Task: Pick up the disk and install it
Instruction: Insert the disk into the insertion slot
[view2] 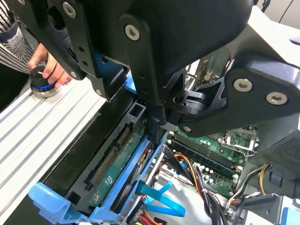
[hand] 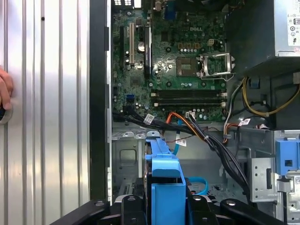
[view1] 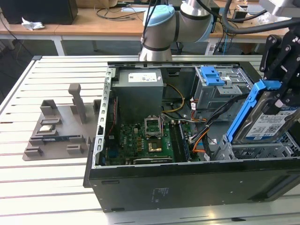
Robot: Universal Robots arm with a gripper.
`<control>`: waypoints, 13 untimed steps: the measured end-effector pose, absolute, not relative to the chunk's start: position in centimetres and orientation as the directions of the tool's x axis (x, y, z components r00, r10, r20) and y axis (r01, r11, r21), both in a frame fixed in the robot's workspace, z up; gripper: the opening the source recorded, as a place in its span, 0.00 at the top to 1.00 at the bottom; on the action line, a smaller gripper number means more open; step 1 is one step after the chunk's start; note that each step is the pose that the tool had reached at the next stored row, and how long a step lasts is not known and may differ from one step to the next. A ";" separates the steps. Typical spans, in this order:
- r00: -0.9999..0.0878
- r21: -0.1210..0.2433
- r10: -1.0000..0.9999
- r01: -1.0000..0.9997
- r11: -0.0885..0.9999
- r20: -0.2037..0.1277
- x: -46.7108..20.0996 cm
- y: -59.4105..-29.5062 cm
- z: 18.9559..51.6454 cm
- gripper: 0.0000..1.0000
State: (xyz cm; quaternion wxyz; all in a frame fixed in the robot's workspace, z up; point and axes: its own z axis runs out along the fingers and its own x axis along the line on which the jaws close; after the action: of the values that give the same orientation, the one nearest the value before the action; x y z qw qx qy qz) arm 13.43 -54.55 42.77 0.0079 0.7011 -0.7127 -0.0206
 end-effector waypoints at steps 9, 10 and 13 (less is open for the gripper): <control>-0.017 0.042 -1.000 -0.999 0.016 -0.018 13.4 -54.6 40.3 0.63; -0.017 0.042 -1.000 -0.999 0.016 -0.018 13.4 -54.6 40.1 0.63; -0.017 0.042 -1.000 -0.999 0.016 -0.018 13.4 -54.6 39.2 0.63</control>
State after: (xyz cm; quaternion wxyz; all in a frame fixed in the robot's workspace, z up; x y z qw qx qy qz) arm 13.43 -54.55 39.17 0.0084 0.7011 -0.7127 -0.0211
